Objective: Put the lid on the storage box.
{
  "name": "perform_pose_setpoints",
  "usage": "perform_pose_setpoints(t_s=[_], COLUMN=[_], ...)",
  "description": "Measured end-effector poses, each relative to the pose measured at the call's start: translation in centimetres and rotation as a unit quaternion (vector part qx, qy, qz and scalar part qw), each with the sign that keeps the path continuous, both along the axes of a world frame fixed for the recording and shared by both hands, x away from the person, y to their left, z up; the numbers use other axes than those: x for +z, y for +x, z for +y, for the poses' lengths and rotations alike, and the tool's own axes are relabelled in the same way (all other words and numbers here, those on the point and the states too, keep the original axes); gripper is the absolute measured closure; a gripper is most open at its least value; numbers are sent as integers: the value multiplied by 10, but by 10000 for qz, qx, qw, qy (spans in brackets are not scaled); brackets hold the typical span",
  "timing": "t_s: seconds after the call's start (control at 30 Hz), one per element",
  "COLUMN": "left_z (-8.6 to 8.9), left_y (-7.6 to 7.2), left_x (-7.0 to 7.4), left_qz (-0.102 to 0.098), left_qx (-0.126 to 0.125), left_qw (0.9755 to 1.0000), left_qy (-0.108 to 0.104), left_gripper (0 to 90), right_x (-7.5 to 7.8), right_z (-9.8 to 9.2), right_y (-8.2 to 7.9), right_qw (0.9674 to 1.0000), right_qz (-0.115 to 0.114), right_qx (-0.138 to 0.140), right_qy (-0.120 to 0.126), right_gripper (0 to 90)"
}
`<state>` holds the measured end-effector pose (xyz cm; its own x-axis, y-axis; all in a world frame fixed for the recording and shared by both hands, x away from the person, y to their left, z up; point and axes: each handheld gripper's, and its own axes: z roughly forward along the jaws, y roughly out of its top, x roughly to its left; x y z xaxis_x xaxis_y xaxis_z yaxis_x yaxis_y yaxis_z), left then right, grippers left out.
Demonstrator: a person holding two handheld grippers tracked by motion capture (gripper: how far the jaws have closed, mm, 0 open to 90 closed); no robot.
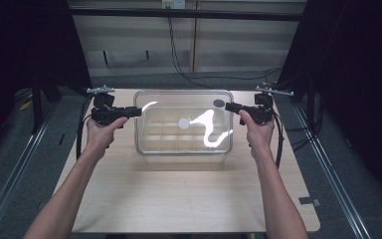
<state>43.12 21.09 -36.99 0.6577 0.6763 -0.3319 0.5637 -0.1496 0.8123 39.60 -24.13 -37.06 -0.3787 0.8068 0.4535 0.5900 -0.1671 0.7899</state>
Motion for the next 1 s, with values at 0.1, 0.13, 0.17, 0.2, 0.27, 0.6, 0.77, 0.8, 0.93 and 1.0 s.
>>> perform_pose_setpoints(t_s=[0.1,0.13,0.17,0.2,0.27,0.6,0.77,0.8,0.93,1.0], left_z=[-3,-3,-2,-2,-3,-5,-7,-8,-7,-4], left_y=[4,5,6,7,10,18,25,26,32,34], left_x=[-1,-2,-3,-4,-5,-9,-13,-14,-19,-22], left_qz=[46,54,73,79,118,231,338,350,418,457], left_qx=[21,26,11,14,33,56,78,103,214,283], left_qw=[10000,10000,10000,10000,9999,9997,9994,9993,9989,9986], left_qy=[-20,-15,-12,-21,-9,-14,-41,-34,24,24], left_gripper=[715,712,711,710,707,696,690,688,690,708], right_x=[-3,-4,-5,-6,-8,-19,-26,-28,-32,-34], right_z=[-2,-3,-3,-3,-3,-3,-4,-4,-3,-2], right_y=[3,4,4,5,8,19,25,26,30,32], right_qw=[10000,10000,10000,10000,9999,9996,9992,9992,9990,9989], right_qz=[53,70,81,75,98,245,333,340,395,412], right_qx=[-11,-14,-33,-34,-50,-83,-160,-176,-211,-218], right_qy=[14,12,18,34,52,63,117,105,74,53], right_gripper=[700,698,699,698,696,678,663,662,656,654])
